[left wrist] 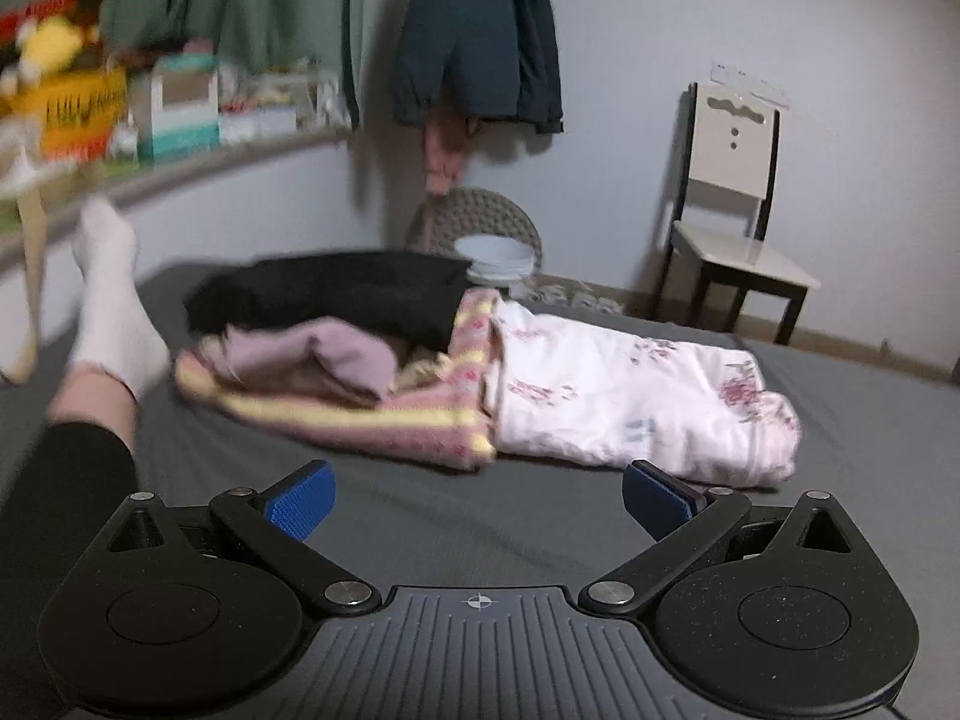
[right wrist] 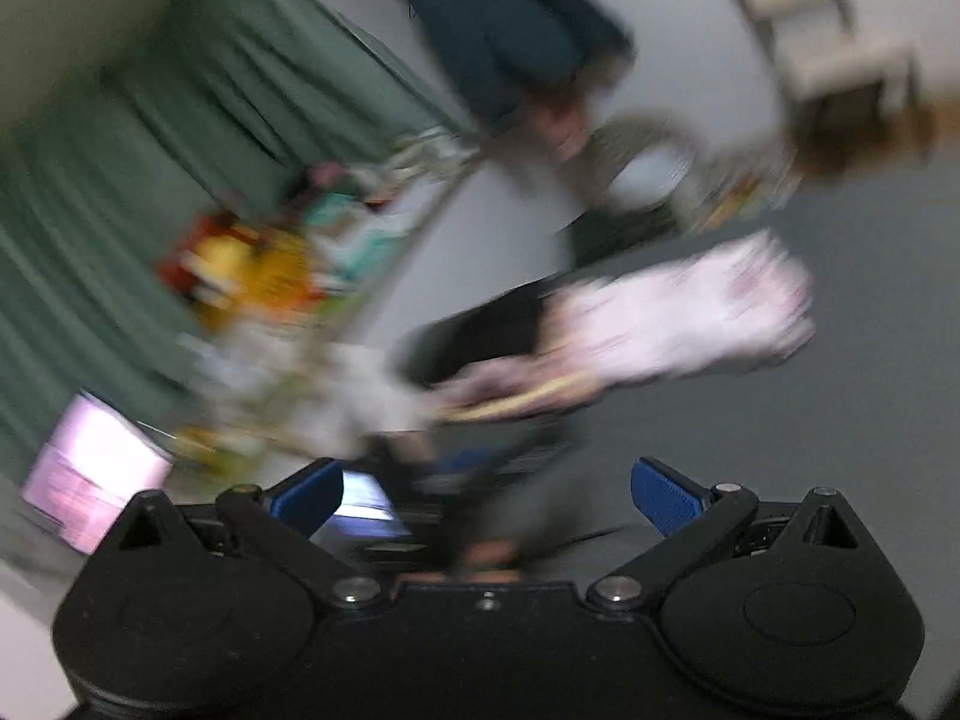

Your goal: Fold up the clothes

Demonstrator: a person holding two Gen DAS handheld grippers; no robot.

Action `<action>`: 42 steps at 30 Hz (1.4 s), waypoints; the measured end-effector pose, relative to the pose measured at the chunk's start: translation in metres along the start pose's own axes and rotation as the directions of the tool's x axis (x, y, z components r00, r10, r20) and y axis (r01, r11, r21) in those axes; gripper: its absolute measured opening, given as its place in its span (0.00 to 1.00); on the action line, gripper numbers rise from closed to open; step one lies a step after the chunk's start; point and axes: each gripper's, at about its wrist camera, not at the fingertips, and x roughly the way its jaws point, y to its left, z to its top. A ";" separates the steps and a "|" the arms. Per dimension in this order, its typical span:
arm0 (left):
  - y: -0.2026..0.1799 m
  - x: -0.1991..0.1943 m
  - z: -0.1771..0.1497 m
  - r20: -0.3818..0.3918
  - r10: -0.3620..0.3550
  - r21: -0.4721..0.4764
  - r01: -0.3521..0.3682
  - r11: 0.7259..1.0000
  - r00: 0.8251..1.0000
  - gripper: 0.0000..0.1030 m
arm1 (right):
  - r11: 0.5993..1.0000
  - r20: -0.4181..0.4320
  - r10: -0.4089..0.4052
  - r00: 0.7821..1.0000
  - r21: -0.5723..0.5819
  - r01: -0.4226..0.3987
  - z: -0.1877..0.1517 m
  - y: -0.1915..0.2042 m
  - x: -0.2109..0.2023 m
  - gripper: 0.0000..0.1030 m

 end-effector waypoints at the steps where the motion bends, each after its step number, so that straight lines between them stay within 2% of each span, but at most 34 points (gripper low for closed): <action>1: -0.001 0.000 0.000 0.006 0.027 0.019 -0.027 0.999 1.000 0.99 | 0.996 -0.023 0.043 0.999 0.075 -0.041 0.006 -0.011 0.008 1.00; 2: -0.002 0.001 -0.001 0.011 0.056 0.037 -0.056 0.998 0.998 0.99 | 0.989 -0.041 0.065 0.997 0.138 -0.059 0.011 -0.024 0.018 1.00; 3: -0.002 0.004 -0.001 0.004 0.064 0.042 -0.064 0.997 0.998 0.99 | 0.985 -0.042 0.048 0.998 0.167 -0.041 0.016 -0.038 0.029 1.00; 5: -0.001 0.010 -0.002 -0.016 0.068 0.045 -0.067 0.997 0.998 0.99 | 0.988 0.001 -0.080 0.997 0.132 0.079 0.024 -0.063 0.052 1.00; 6: -0.001 0.014 -0.003 -0.030 0.069 0.042 -0.067 0.997 0.997 0.99 | 0.982 0.051 -0.185 0.981 0.048 0.183 0.026 -0.074 0.065 1.00; 7: 0.001 0.017 -0.004 -0.040 0.070 0.040 -0.069 0.997 0.997 0.99 | 0.958 0.103 -0.278 0.955 -0.037 0.283 0.027 -0.085 0.078 1.00; 9: 0.000 0.025 -0.006 -0.061 0.080 0.050 -0.077 0.996 0.995 0.99 | 0.878 0.195 -0.415 0.889 -0.169 0.447 0.026 -0.105 0.103 1.00; 11: -0.001 0.032 -0.008 -0.079 0.089 0.064 -0.084 0.994 0.993 0.99 | 0.809 0.216 -0.504 0.836 -0.219 0.545 0.025 -0.126 0.126 1.00; 16: -0.013 0.046 -0.011 -0.113 0.092 0.107 -0.080 0.991 0.989 0.99 | 0.780 0.243 -0.540 0.806 -0.215 0.588 0.017 -0.163 0.148 1.00; 19: -0.023 0.048 -0.011 -0.105 0.099 0.144 -0.083 0.986 0.990 0.99 | 0.723 0.259 -0.578 0.774 -0.278 0.633 0.010 -0.158 0.153 1.00; 22: -0.031 0.048 -0.011 -0.101 0.077 0.165 -0.060 0.984 0.992 0.99 | 0.676 0.319 -0.585 0.745 -0.316 0.666 0.002 -0.149 0.152 1.00; 28: -0.033 0.042 -0.016 -0.115 -0.001 0.138 0.017 0.990 0.993 0.99 | 0.681 0.356 -0.559 0.749 -0.319 0.660 -0.004 -0.142 0.146 1.00; 30: -0.032 0.039 -0.017 -0.112 -0.009 0.127 0.023 0.992 0.994 0.99 | 0.675 0.363 -0.571 0.737 -0.304 0.673 -0.004 -0.140 0.142 1.00; 32: -0.031 0.038 -0.018 -0.115 -0.012 0.118 0.026 0.993 0.993 0.99 | 0.663 0.364 -0.602 0.711 -0.268 0.699 -0.003 -0.138 0.139 1.00; 33: -0.030 0.038 -0.019 -0.117 -0.014 0.113 0.027 0.993 0.993 0.99 | 0.664 0.354 -0.608 0.711 -0.265 0.699 -0.003 -0.136 0.138 1.00; 38: -0.026 0.039 -0.022 -0.127 -0.001 0.101 0.014 0.995 0.992 0.99 | 0.688 0.253 -0.602 0.757 -0.316 0.653 -0.003 -0.131 0.140 1.00; 40: -0.025 0.040 -0.022 -0.143 -0.013 0.088 0.026 0.996 0.990 0.99 | 0.703 0.261 -0.582 0.770 -0.316 0.638 -0.006 -0.133 0.139 1.00; 42: -0.023 0.041 -0.022 -0.155 -0.033 0.070 0.044 0.997 0.987 0.99 | 0.708 0.298 -0.557 0.775 -0.318 0.631 -0.010 -0.133 0.135 1.00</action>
